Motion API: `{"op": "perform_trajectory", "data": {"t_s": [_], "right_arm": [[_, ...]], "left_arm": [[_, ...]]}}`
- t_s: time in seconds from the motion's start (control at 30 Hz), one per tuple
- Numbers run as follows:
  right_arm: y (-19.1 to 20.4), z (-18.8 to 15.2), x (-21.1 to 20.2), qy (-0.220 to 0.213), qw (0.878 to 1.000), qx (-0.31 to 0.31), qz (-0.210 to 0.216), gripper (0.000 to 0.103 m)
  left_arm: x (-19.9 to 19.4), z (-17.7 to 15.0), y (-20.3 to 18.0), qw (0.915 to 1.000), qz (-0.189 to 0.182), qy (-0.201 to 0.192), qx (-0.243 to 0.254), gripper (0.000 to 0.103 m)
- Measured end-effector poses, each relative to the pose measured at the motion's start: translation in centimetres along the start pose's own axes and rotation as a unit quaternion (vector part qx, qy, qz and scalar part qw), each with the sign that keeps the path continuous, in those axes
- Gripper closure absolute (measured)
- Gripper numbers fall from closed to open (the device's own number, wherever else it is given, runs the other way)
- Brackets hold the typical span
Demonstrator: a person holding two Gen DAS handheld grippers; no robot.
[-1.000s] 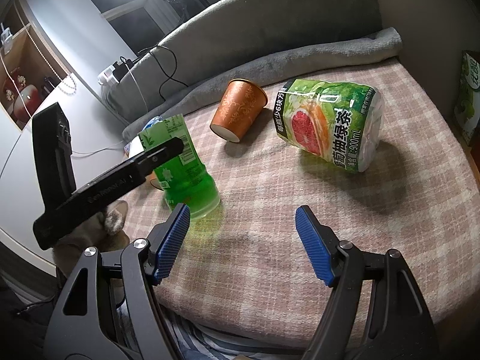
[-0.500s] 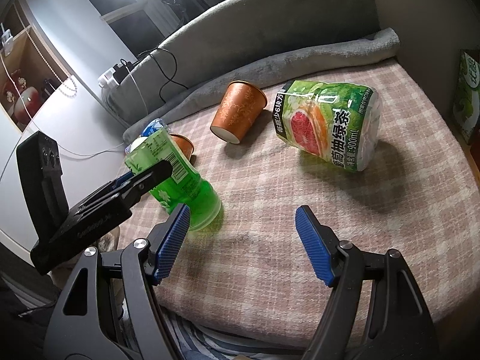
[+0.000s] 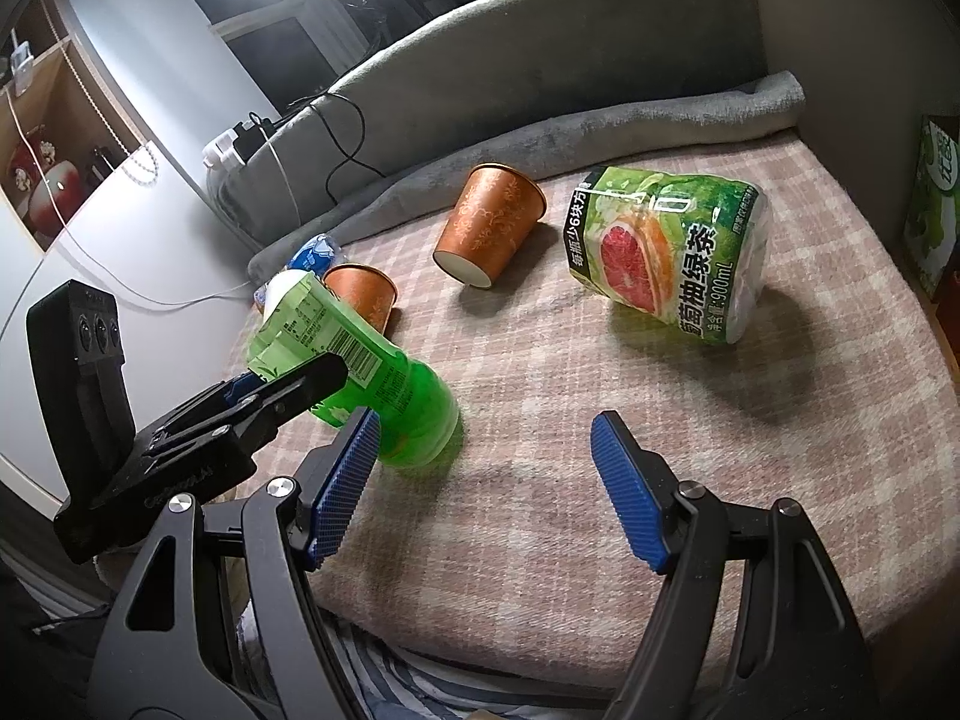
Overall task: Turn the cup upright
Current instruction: 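Set the green tea bottle upright on its base and open the left gripper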
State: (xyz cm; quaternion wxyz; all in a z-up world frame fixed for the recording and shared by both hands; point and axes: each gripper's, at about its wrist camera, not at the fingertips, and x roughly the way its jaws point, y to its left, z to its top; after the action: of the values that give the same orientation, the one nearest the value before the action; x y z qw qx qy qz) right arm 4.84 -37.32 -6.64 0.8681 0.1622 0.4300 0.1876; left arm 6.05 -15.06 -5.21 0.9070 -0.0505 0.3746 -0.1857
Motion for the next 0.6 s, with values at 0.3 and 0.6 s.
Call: {"op": "perform_trajectory", "data": {"t_s": [0.3,0.6], "right_arm": [[0.5,0.0,-0.4,-0.011,1.000,-0.013,-0.016,0.027],[1.5,-0.2,-0.8,-0.030,0.998,-0.034,-0.035,0.027]], "left_arm": [[-0.2,-0.2,-0.2,0.9997,-0.022,0.005,0.005,0.033],[-1.7,-0.7,-0.3,0.9994,-0.024,-0.004,0.024,0.023]]}}
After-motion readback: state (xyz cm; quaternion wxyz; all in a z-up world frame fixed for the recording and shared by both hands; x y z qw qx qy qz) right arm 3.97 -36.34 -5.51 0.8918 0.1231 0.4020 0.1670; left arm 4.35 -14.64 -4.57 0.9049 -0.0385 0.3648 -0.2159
